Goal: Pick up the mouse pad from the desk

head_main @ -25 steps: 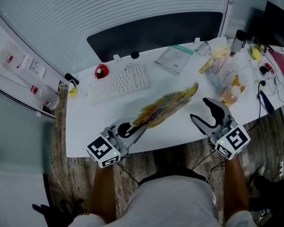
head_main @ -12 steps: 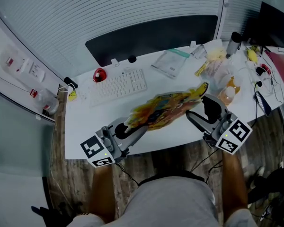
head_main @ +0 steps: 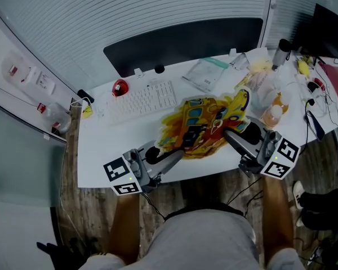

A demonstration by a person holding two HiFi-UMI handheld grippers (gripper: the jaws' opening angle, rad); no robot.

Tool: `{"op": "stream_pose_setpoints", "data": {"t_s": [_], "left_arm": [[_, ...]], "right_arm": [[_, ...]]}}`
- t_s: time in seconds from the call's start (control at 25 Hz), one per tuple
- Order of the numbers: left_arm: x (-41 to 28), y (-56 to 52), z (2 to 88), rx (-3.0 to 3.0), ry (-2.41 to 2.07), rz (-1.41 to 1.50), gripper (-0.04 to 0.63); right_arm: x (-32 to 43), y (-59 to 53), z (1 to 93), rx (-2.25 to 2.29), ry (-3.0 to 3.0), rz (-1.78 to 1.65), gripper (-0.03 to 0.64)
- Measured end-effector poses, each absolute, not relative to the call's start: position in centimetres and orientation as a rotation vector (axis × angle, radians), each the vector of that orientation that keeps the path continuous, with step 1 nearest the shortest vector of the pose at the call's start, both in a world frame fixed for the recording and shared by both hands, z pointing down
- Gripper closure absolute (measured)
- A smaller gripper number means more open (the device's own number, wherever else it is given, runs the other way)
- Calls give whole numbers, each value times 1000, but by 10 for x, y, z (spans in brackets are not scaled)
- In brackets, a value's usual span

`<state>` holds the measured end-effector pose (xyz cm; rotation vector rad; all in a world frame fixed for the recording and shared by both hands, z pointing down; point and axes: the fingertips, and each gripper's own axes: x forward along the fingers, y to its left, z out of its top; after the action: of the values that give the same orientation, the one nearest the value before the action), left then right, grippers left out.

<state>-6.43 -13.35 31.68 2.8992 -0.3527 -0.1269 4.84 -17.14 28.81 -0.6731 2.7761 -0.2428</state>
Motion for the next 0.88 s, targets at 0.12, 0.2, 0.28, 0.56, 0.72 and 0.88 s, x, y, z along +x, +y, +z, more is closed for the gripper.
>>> {"op": "stream_pose_setpoints", "data": {"t_s": [0.12,0.2,0.28,0.56,0.72,0.88], "left_arm": [[-62,-140,321,2872,-419,-107,572],[-62,-147,325,2855,-503,-84,572],[-63,-154,327,2844,-606,-61,572],[-58,-164,327,2813,-880,-58,572],[-55,-164,321,2800,-922,-128,572],[-56,-167,317,2784,-970,-164,572]], "right_arm": [[47,-170,289,-698,2789,-207,527],[47,-170,292,-743,2805,-170,554],[47,-170,294,-810,2826,-118,568],[51,-173,297,-1063,2841,28,583],[56,-176,297,-1138,2812,32,585],[57,-178,298,-1170,2807,32,588]]}}
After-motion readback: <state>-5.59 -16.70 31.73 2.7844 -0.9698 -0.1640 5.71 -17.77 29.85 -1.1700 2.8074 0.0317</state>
